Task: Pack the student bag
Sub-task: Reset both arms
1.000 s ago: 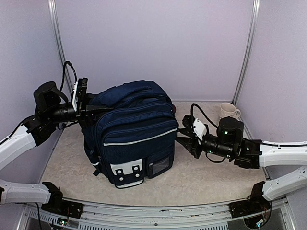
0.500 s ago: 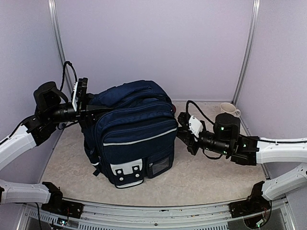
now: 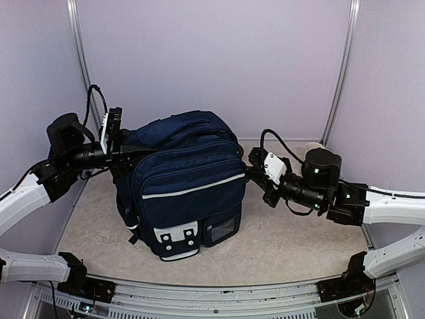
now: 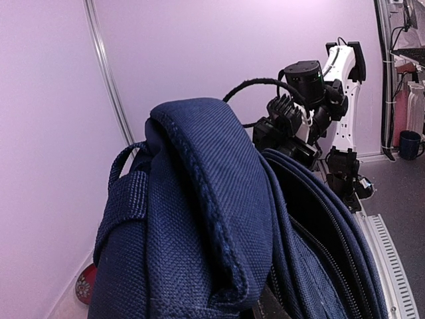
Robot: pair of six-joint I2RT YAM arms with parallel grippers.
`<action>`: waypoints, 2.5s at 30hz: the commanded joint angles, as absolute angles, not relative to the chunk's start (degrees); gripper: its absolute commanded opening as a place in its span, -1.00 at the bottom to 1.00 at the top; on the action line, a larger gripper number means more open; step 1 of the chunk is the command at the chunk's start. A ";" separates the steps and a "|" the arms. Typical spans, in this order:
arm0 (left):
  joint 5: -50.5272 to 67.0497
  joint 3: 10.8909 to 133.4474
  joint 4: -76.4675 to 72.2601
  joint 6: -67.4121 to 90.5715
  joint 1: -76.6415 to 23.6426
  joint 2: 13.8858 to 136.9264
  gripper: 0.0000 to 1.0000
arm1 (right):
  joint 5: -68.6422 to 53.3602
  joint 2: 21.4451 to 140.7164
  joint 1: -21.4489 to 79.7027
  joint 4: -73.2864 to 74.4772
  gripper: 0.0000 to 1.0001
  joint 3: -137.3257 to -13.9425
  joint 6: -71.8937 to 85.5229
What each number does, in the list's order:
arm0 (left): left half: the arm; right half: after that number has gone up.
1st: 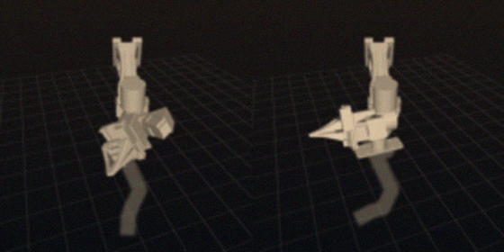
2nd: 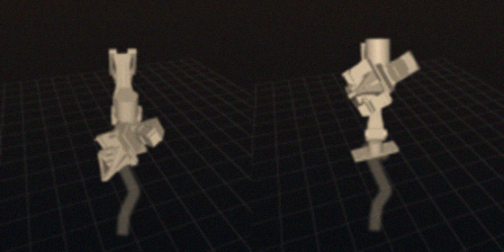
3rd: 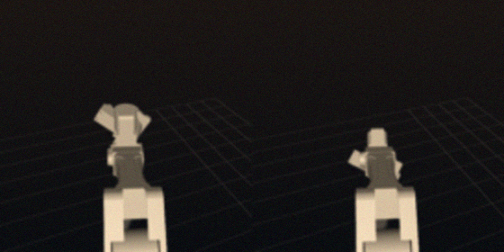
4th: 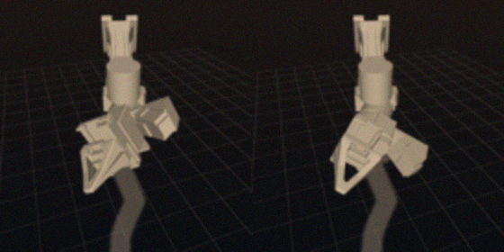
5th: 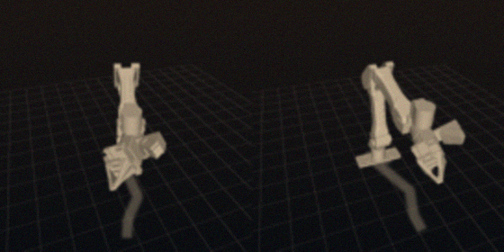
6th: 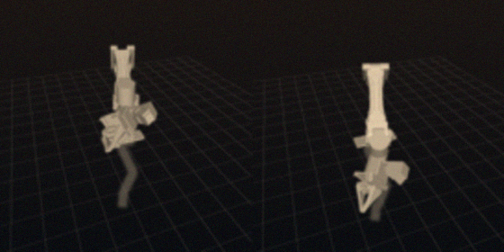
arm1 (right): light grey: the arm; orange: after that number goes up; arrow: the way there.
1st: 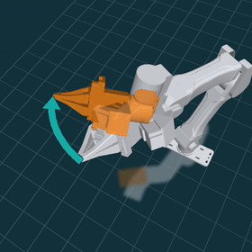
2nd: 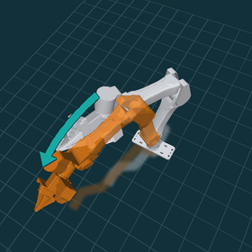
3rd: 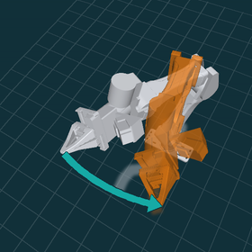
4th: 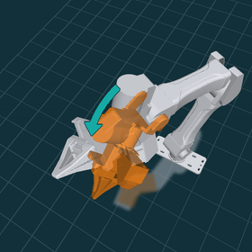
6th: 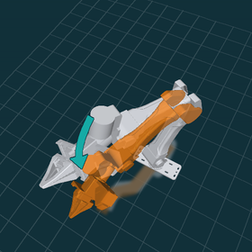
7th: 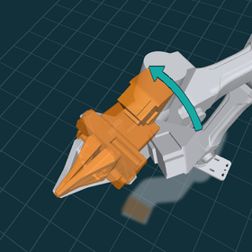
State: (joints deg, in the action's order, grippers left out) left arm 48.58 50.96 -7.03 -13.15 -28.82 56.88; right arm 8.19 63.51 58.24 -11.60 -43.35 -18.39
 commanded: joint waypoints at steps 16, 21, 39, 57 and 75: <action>40.89 52.38 -5.80 -11.97 -31.44 57.64 -1.00 | 2.56 67.57 59.45 -21.80 -1.00 -65.91 -50.58; 27.84 54.53 -6.20 -6.17 -34.14 61.19 -1.00 | -1.58 69.68 60.04 -26.24 -1.00 -65.64 -63.92; 25.28 57.64 -7.47 -0.65 -40.84 64.75 -1.00 | -9.76 78.62 61.17 -19.14 -1.00 -81.79 -102.84; 19.30 54.52 -12.54 0.12 -42.11 62.23 -1.00 | -2.40 61.39 61.72 -21.05 0.22 -62.12 -71.20; -5.87 46.66 -25.66 2.83 -57.72 54.56 -1.00 | 2.70 65.72 59.33 31.47 0.16 -79.75 8.89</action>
State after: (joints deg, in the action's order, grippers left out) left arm 3.55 49.28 -15.42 0.43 -54.83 58.41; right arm 1.28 67.51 59.48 25.65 -86.74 -6.87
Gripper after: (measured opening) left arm 0.255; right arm 0.554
